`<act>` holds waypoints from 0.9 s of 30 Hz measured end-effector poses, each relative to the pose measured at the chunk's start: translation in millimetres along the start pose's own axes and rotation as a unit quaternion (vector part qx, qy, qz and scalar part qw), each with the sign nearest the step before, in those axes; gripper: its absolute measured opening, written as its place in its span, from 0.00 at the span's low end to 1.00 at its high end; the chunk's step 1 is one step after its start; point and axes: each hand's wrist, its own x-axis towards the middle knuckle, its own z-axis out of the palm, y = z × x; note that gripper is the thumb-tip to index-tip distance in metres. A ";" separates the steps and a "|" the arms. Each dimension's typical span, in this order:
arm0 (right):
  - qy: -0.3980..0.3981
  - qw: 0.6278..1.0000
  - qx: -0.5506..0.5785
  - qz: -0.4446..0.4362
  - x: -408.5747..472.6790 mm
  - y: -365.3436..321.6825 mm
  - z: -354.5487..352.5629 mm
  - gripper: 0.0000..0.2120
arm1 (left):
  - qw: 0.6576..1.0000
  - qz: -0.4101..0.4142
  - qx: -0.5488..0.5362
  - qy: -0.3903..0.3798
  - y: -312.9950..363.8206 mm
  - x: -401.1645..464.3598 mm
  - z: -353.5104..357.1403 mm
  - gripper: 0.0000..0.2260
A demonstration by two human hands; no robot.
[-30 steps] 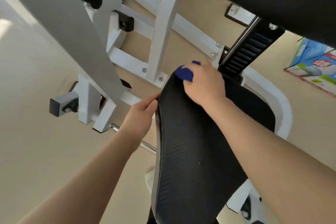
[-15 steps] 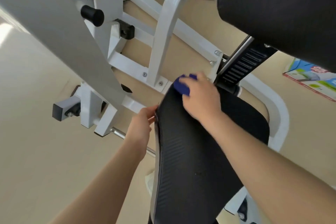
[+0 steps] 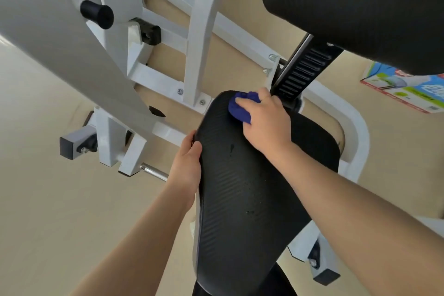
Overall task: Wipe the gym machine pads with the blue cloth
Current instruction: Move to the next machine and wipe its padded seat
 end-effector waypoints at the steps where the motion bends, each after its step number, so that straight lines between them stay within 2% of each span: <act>1: -0.006 0.999 0.021 -0.032 -16.8 -5.4 -3.1 0.23 | 1.000 0.006 0.003 -0.001 0.5 -0.5 0.1 0.15; 4: -0.062 0.976 0.031 -0.204 -70.5 -8.2 -9.0 0.27 | 1.000 0.004 0.012 0.013 -1.6 4.3 -0.7 0.16; 6: -0.098 0.961 -0.002 -0.259 -75.5 4.5 -11.9 0.30 | 0.999 0.009 0.043 0.022 -2.2 6.5 0.7 0.17; 7: -0.096 0.966 -0.010 -0.241 -63.9 13.3 -12.0 0.29 | 0.998 0.013 0.051 0.023 -3.4 8.3 1.5 0.17; 9: -0.029 0.991 -0.027 -0.128 -27.2 33.0 -9.5 0.26 | 0.998 0.019 0.060 0.029 -7.2 11.5 2.6 0.17; 11: 0.007 0.999 -0.031 -0.031 2.4 53.3 -7.1 0.24 | 0.996 0.023 0.078 0.041 -9.2 12.0 3.8 0.18; 13: 0.026 0.999 -0.020 -0.003 5.6 55.1 -4.5 0.24 | 0.995 0.031 0.085 0.047 -9.4 12.7 5.4 0.18; 17: -0.016 0.995 0.003 -0.095 -49.9 28.7 -7.0 0.25 | 0.996 0.028 0.066 0.056 -5.3 7.5 8.4 0.18; 22: -0.103 0.964 -0.010 -0.247 -90.9 32.6 -18.1 0.30 | 0.986 0.023 0.133 0.097 0.0 4.4 16.1 0.20; 24: -0.088 0.976 -0.055 -0.193 -64.7 50.7 -18.6 0.29 | 0.985 0.025 0.135 0.099 -0.6 6.0 16.3 0.20; 27: -0.023 0.999 -0.036 0.006 -18.3 82.8 -20.0 0.27 | 0.982 0.034 0.157 0.101 -4.9 8.6 14.1 0.20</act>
